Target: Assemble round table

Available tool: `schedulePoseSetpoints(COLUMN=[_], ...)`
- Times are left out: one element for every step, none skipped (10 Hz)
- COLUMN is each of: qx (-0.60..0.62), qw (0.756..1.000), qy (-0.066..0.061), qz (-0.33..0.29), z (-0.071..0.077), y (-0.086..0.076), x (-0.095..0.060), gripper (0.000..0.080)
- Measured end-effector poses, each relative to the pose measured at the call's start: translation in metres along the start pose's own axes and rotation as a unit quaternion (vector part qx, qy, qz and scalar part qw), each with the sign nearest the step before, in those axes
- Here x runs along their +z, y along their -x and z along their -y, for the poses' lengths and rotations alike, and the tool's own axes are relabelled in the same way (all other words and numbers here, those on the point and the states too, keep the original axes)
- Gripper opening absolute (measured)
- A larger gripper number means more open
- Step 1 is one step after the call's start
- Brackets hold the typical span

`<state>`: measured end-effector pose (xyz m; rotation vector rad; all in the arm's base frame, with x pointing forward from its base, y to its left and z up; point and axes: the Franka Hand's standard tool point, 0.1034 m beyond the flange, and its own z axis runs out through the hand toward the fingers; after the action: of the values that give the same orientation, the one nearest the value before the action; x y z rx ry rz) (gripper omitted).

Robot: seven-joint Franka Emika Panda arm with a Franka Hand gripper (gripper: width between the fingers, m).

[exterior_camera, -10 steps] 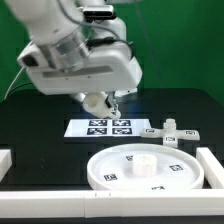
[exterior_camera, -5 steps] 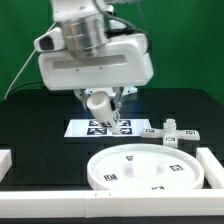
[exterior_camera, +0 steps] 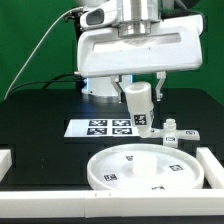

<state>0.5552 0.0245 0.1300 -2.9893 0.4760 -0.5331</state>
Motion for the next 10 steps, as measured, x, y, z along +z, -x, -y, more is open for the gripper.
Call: schedulePoseSetpoints(qx=[-0.007,-0.025,-0.054,-0.069,-0.074,-0.073,-0.073,-0.073,-0.082,-0.098], qw=[0.999,0.999,0.998,0.997,0.996,0.996,0.996,0.996,0.995,0.994], qy=[-0.003,0.001,0.007,0.008,0.005,0.006,0.006,0.006,0.007,0.008], qz=[-0.034,-0.024,-0.03,-0.039,-0.05,-0.048,-0.048,-0.048,-0.05,-0.05], z=[0.003,0.0,-0.007,-0.006,0.0,-0.001,-0.002,-0.001,0.002,0.01], y=[-0.001,0.002,-0.003,-0.012,-0.015,-0.014,-0.014,-0.014,-0.011,-0.003], x=[0.0,0.003,0.005,0.005,0.005,0.006,0.006,0.006,0.008,0.015], gripper=[0.0407,0.0407,0.0407,0.0407,0.0407,0.0407,0.0407,0.0407,0.0407,0.0407])
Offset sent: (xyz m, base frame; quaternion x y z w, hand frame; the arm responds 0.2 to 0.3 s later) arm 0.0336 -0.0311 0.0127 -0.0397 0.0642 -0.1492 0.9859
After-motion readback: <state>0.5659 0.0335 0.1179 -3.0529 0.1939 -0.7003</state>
